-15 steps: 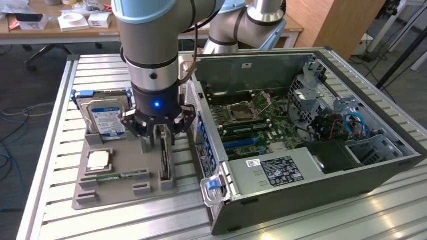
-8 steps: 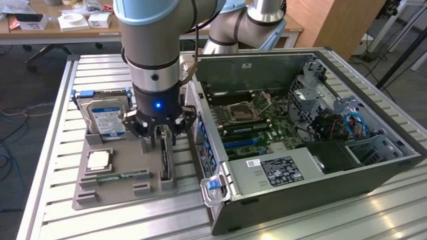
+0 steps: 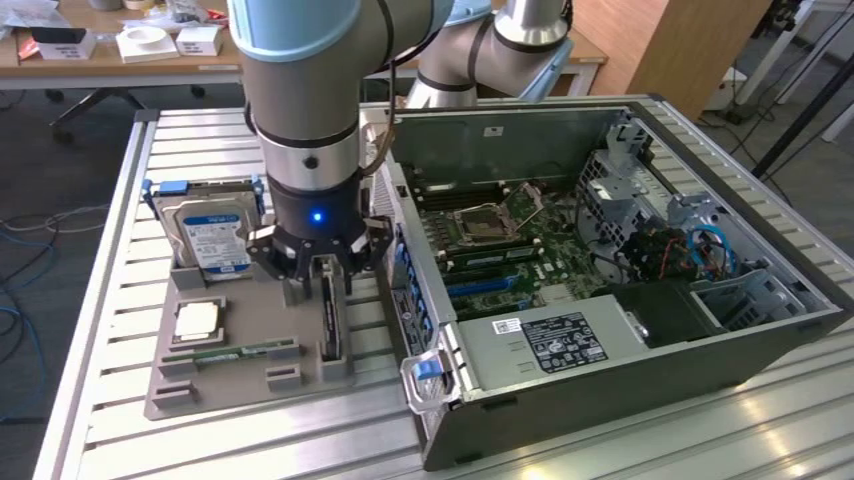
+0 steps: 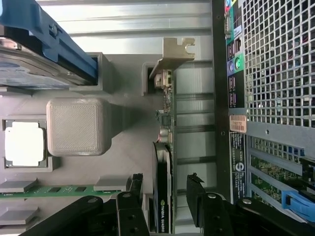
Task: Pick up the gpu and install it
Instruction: 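Pick up the gpu and move the gpu toward the slot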
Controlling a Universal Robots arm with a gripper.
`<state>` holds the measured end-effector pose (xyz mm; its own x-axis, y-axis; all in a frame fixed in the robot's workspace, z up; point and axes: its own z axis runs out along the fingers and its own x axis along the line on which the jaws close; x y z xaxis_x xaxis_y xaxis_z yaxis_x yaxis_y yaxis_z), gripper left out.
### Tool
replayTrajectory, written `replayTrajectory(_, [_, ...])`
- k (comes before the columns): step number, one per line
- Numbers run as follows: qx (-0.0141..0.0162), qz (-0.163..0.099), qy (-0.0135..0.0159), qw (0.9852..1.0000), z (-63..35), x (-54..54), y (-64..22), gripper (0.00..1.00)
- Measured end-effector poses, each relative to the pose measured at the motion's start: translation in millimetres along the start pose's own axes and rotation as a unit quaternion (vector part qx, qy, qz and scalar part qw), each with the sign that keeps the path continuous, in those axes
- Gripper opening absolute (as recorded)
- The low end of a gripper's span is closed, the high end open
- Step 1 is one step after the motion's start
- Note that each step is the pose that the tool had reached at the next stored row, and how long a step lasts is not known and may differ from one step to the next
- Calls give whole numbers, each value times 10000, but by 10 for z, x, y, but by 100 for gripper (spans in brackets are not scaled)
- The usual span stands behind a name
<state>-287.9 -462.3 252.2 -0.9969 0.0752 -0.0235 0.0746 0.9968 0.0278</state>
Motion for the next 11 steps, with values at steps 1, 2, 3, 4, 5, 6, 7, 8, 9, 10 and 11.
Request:
replayTrajectory(1, [0,0,0,10000,8,0,0,49])
replayTrajectory(2, [1,0,1,10000,12,1,-1,49])
replayTrajectory(3, [1,0,1,10000,12,1,-1,49])
replayTrajectory(4, [1,0,1,10000,12,1,-1,49])
replayTrajectory(5, [1,0,1,10000,12,1,-1,49])
replayTrajectory(6, [1,0,1,10000,14,0,-1,49])
replayTrajectory(7, [-1,0,-1,10000,24,0,0,49])
replayTrajectory(8, [-1,0,-1,10000,37,1,-1,49])
replayTrajectory(9, [0,0,0,10000,51,1,-2,49])
replayTrajectory(10, [0,0,0,10000,67,2,-2,49])
replayTrajectory(11, [0,0,0,10000,79,2,-2,49])
